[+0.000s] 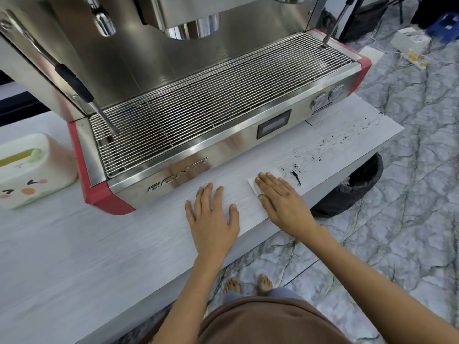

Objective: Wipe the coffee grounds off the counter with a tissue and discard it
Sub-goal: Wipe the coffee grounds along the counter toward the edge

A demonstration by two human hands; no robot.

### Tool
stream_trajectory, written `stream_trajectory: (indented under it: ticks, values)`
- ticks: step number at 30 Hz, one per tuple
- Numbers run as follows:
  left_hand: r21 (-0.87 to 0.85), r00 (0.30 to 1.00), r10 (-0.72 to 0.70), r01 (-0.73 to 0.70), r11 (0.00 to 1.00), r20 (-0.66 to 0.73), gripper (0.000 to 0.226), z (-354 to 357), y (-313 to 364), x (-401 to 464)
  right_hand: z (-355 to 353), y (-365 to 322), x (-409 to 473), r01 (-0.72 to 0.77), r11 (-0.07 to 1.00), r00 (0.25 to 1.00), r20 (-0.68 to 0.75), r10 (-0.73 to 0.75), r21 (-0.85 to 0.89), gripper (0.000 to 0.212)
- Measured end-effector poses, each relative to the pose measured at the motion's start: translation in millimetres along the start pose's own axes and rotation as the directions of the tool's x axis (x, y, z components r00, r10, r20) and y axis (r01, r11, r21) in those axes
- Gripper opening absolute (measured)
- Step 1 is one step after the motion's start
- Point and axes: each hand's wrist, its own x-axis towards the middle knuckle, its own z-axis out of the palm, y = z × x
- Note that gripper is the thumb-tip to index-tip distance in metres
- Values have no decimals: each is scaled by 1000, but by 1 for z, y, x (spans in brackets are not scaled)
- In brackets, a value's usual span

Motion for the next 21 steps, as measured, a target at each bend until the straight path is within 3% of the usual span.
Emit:
stream_trajectory:
  ticks: [17, 21]
  values:
    - [-49, 998, 6, -3, 999, 60, 58, 15, 42, 11, -14, 57, 14, -28, 998, 1000, 3, 28, 48, 44]
    - [-23, 998, 0, 1, 1000, 67, 58, 19, 52, 17, -20, 65, 17, -32, 993, 999, -31, 36, 116, 34]
